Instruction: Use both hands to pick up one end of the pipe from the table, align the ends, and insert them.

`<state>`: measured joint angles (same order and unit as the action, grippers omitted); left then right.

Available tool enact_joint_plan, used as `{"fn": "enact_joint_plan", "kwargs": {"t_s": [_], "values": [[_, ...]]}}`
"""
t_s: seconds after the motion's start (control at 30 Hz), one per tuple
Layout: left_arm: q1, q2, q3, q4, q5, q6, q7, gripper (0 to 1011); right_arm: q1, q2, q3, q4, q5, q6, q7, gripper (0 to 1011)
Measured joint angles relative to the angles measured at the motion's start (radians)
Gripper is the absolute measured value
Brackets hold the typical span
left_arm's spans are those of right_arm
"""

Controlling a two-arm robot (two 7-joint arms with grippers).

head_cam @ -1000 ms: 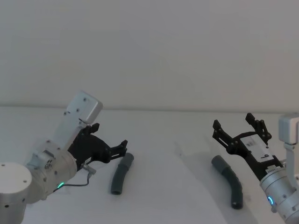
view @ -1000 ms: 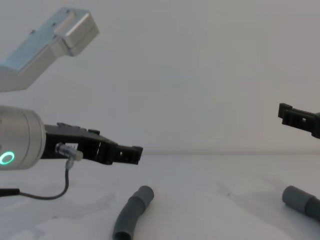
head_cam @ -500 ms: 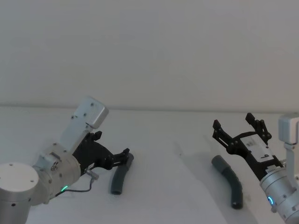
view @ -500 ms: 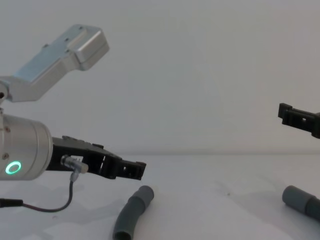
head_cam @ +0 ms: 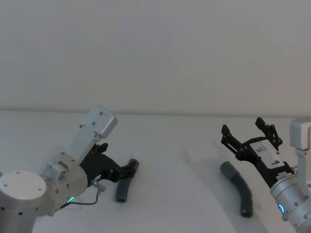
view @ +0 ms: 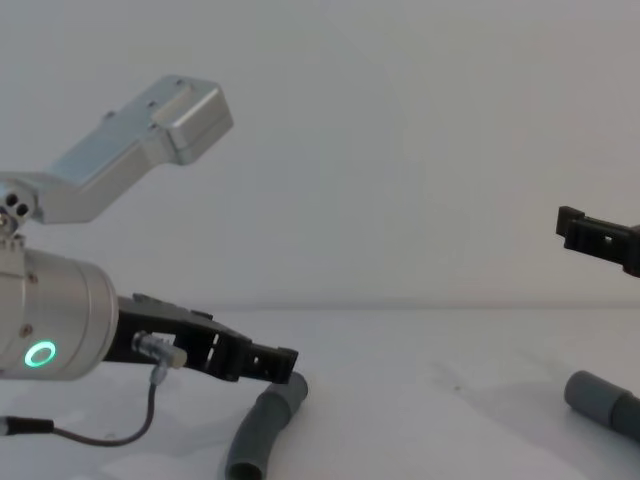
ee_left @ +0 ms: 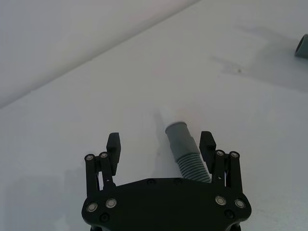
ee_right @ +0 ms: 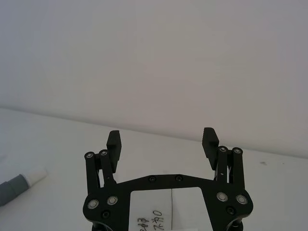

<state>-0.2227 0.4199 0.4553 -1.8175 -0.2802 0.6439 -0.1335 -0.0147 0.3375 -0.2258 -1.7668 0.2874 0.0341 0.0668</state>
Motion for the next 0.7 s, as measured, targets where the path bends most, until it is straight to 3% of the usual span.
{"fn": "enact_joint_plan", "kwargs": {"t_s": [0.7], "values": [[-0.007, -0.044, 0.016, 0.035, 0.017, 0.037, 0.004, 1000, 0.000, 0.000, 0.000, 0.000, 0.000, 0.000, 0.000, 1001]]}}
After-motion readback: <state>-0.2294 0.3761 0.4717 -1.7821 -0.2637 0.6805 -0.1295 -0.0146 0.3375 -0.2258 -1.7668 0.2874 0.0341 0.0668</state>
